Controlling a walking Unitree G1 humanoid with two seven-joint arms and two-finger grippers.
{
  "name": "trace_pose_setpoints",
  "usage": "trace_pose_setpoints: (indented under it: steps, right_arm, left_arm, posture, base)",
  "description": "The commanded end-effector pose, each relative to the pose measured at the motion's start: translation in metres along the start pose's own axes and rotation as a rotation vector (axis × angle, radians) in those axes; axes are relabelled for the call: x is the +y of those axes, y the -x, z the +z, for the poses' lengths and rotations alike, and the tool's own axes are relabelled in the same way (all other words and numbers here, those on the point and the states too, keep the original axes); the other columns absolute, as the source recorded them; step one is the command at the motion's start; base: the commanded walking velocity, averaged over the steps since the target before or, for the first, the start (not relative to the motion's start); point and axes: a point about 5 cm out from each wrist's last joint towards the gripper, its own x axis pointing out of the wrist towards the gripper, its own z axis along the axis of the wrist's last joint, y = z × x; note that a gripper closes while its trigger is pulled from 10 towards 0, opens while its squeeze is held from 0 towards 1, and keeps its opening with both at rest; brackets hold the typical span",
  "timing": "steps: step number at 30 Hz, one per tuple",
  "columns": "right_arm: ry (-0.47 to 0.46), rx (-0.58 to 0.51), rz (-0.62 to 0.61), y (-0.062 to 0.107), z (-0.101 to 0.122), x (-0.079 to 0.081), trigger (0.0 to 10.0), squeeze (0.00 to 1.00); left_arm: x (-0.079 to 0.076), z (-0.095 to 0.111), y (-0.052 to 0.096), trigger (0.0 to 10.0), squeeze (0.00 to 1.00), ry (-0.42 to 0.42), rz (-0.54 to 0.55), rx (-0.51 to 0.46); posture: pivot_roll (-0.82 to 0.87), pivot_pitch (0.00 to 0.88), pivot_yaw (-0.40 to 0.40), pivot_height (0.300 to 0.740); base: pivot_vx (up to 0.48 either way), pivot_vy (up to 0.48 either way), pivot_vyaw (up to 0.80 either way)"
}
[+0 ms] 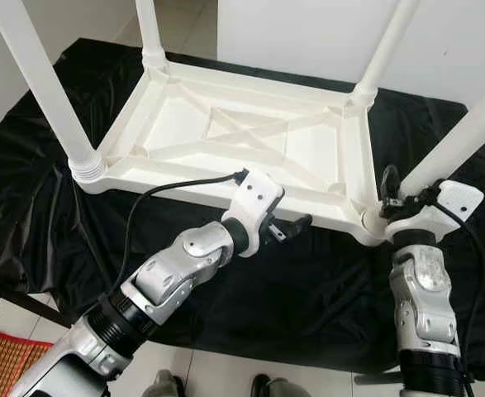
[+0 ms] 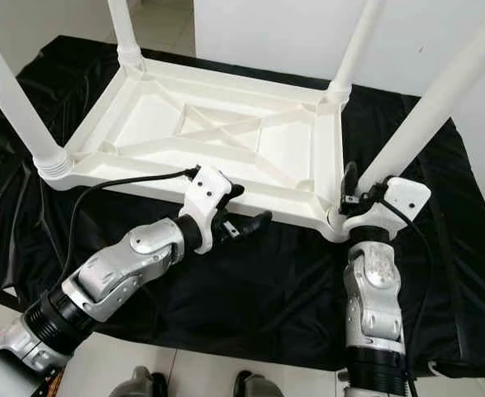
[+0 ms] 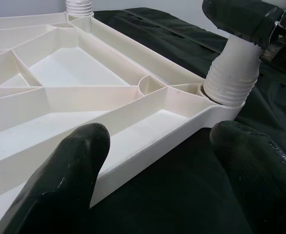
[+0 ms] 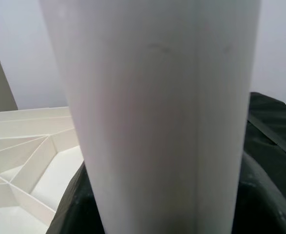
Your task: Building children table
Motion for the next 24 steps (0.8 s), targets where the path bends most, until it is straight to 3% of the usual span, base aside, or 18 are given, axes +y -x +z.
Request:
trace_pose_setpoints:
  steps: [1, 5, 9, 10, 17, 24]
  right_arm:
    - [-0.027, 0.226, -0.002, 0.024, -0.048, -0.001, 10.0, 0.0]
    - [-0.008, 0.233, -0.007, 0.024, -0.05, -0.001, 10.0, 0.0]
    - [-0.082, 0.299, -0.056, 0.024, -0.062, -0.002, 10.0, 0.0]
    - [-0.054, 0.302, -0.05, 0.023, -0.063, -0.002, 10.0, 0.0]
    - [-0.081, 0.29, -0.074, 0.016, -0.065, -0.004, 10.0, 0.0]
    - [-0.05, 0.254, -0.04, 0.003, -0.06, 0.0, 10.0, 0.0]
  left_arm:
    - [-0.013, 0.0, 0.001, 10.0, 0.0, -0.008, -0.268, 0.0]
    - [-0.013, 0.0, 0.001, 10.0, 0.0, -0.007, -0.266, -0.002]
    - [-0.013, 0.0, 0.001, 10.0, 0.0, -0.004, -0.264, -0.003]
    - [-0.013, 0.0, 0.001, 10.0, 0.0, -0.004, -0.264, -0.004]
    - [-0.013, 0.0, 0.0, 10.0, 0.0, -0.003, -0.263, -0.005]
    - [-0.013, 0.0, 0.001, 10.0, 0.0, -0.002, -0.259, -0.005]
  posture:
    - [0.03, 0.171, 0.0, 0.74]
    - [0.03, 0.171, 0.0, 0.74]
    - [0.03, 0.164, -0.006, 0.74]
    - [0.03, 0.164, -0.006, 0.74]
    - [0.03, 0.164, -0.006, 0.74]
    - [0.03, 0.172, -0.006, 0.74]
  base:
    - [0.0, 0.0, 0.0]
    - [0.0, 0.0, 0.0]
    - [0.0, 0.0, 0.0]
    - [0.0, 0.0, 0.0]
    - [0.0, 0.0, 0.0]
    - [0.0, 0.0, 0.0]
